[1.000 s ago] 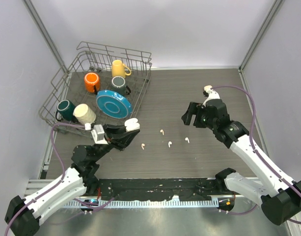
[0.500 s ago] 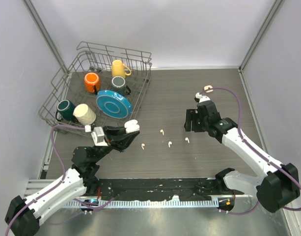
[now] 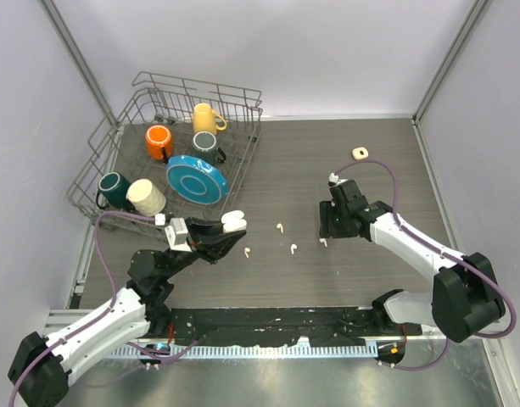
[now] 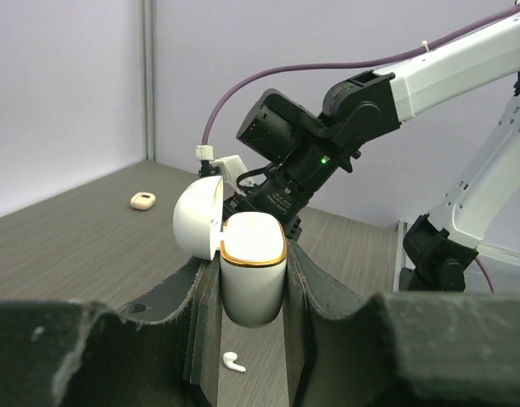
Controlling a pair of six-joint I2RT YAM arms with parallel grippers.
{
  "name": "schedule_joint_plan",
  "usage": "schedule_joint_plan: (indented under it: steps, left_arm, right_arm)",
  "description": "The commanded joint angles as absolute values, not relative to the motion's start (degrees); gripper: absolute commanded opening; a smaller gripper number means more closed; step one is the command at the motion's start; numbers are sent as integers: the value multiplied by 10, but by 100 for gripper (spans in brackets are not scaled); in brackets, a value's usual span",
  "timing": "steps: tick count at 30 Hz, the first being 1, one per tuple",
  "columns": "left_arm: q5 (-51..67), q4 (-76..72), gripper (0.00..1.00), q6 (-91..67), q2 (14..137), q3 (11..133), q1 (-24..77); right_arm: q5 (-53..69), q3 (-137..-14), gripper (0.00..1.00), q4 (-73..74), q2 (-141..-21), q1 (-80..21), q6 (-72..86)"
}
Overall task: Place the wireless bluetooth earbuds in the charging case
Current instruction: Pick up the earbud from the center of the board.
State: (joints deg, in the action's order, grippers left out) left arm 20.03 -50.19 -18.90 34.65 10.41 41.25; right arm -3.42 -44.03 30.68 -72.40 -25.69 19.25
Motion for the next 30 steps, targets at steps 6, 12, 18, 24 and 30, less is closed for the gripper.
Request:
schedule_joint_plan:
  steps: [6,12,18,24,30]
  left_arm:
    - [209,-525,0,-187,345,125,415]
    - [209,-519,0,-185,347,127,414]
    - [208,-514,0,-182,349,128,415]
    - [205,-505,0,-178,344,128,414]
    - [200,-500,0,-176,340,127,415]
  right_arm:
    - [-24,-436,56,287,-751,-255,209]
    - [-20,-448,54,285,-783,-257,199]
    - [-21,-453,54,282,-805,-264,194]
    - [-27,-457,53,271,-816,-267,188]
    - [-44,-461,50,263,-839,-270,188]
